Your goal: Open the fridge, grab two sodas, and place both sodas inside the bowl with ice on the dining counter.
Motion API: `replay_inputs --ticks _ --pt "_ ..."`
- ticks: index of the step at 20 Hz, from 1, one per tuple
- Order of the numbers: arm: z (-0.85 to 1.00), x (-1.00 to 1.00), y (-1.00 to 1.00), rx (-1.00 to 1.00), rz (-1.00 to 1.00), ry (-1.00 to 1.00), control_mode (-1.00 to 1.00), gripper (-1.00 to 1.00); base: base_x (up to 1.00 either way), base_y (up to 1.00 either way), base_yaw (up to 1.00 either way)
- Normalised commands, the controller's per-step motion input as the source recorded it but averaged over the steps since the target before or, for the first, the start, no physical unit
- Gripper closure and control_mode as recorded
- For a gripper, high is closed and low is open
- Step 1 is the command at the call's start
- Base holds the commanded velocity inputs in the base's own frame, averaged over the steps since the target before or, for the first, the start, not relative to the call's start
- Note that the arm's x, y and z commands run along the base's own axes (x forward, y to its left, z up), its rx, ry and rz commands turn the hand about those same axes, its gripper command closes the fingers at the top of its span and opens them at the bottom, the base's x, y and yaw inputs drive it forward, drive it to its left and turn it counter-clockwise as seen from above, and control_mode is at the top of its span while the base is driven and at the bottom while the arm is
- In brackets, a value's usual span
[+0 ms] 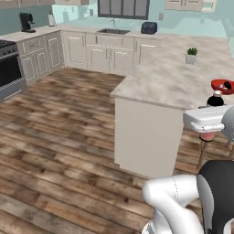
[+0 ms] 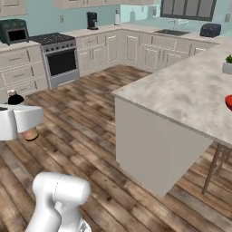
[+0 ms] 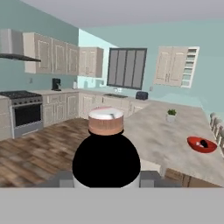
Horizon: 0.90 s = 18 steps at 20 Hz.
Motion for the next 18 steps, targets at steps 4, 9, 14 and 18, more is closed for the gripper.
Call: replay_inputs --ticks 4,9,14,18 --pt "0.00 0.00 0.00 0.00 0.00 0.00 1.00 1.00 -0.03 -1.00 -0.11" --pt "0.00 0.00 0.00 0.00 0.00 0.00 1.00 1.00 0.00 -1.00 -0.10" --pt "0.00 0.00 0.00 0.00 0.00 0.00 1.00 1.00 0.01 -1.00 -0.06" --pt "0.00 0.00 0.00 0.00 0.00 0.00 1.00 1.00 0.15 -1.00 -0.01"
